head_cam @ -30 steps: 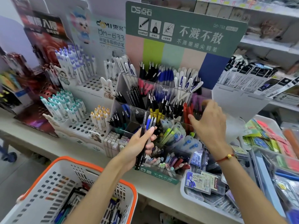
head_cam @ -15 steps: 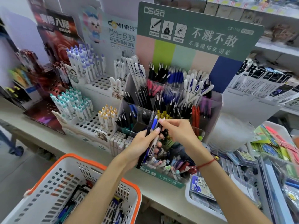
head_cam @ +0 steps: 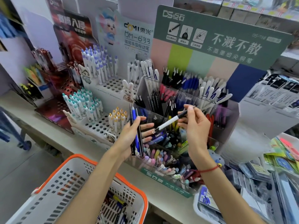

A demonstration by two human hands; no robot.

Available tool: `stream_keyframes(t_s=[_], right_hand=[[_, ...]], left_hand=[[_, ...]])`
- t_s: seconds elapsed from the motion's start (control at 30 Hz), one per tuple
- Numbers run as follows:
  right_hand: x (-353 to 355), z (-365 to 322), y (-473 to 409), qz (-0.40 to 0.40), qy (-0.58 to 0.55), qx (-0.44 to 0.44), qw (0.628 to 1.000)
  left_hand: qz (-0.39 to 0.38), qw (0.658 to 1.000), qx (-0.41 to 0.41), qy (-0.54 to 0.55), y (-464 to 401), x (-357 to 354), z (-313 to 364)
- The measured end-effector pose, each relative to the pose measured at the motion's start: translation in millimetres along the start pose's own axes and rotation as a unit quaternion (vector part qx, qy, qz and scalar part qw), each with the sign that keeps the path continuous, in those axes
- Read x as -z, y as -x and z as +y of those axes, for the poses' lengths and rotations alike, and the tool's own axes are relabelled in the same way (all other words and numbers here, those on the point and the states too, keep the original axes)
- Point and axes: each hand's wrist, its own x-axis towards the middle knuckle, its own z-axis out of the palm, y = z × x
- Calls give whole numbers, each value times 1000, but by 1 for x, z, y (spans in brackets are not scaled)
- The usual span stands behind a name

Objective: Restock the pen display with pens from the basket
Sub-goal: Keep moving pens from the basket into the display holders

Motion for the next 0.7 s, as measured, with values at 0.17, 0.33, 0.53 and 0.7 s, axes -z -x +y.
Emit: stream_keyframes(t_s=[0.17,0.33,0.53,0.7], right_hand=[[-7,-2,-7,41,-3,46,998],[-15,-2,-7,36,13,81,996],[-19,2,-13,19,9,64,998],[-22,12,-13,4,26,44,999]], left_hand=[[4,1000,0,-19,-6,15,-5],[-22,1000,-5,-19,-4,15,-3],[-13,1000,-22,-16,-5,22,5],[2,1000,-18,3,-4,32,5]])
